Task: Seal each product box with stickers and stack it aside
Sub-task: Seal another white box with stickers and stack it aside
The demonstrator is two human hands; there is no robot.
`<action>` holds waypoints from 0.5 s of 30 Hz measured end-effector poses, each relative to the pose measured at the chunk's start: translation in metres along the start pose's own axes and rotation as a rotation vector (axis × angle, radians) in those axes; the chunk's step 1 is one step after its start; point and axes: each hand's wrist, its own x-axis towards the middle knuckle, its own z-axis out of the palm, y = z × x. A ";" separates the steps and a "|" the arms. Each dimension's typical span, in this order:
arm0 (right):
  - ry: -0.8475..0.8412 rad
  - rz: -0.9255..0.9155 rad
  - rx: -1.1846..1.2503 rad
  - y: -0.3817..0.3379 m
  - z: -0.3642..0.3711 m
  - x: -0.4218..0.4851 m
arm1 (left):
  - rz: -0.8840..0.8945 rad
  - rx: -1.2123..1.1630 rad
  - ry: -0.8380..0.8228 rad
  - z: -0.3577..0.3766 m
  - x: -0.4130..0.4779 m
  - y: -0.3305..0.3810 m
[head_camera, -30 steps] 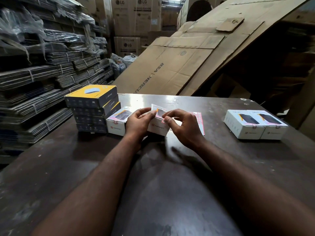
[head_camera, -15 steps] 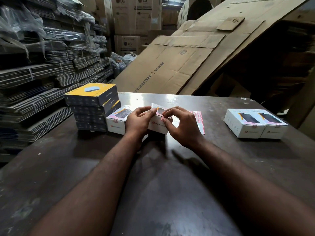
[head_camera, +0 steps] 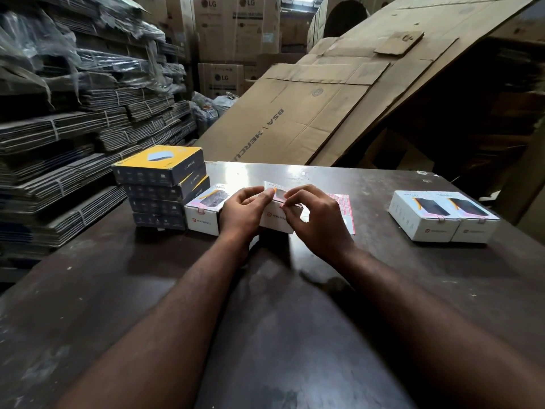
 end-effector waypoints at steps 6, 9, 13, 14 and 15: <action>0.001 0.025 -0.017 0.001 -0.001 0.000 | 0.006 0.044 0.012 -0.001 0.002 -0.003; 0.013 0.036 -0.015 0.002 0.000 0.000 | 0.019 0.071 0.024 -0.003 0.003 -0.004; 0.019 0.027 -0.009 0.003 0.001 0.000 | 0.028 0.091 0.034 -0.003 0.005 -0.004; 0.020 0.028 -0.006 0.002 0.001 0.000 | 0.026 0.083 0.032 -0.003 0.005 -0.005; 0.022 0.029 -0.003 0.002 0.001 0.000 | 0.020 0.072 0.029 -0.003 0.005 -0.004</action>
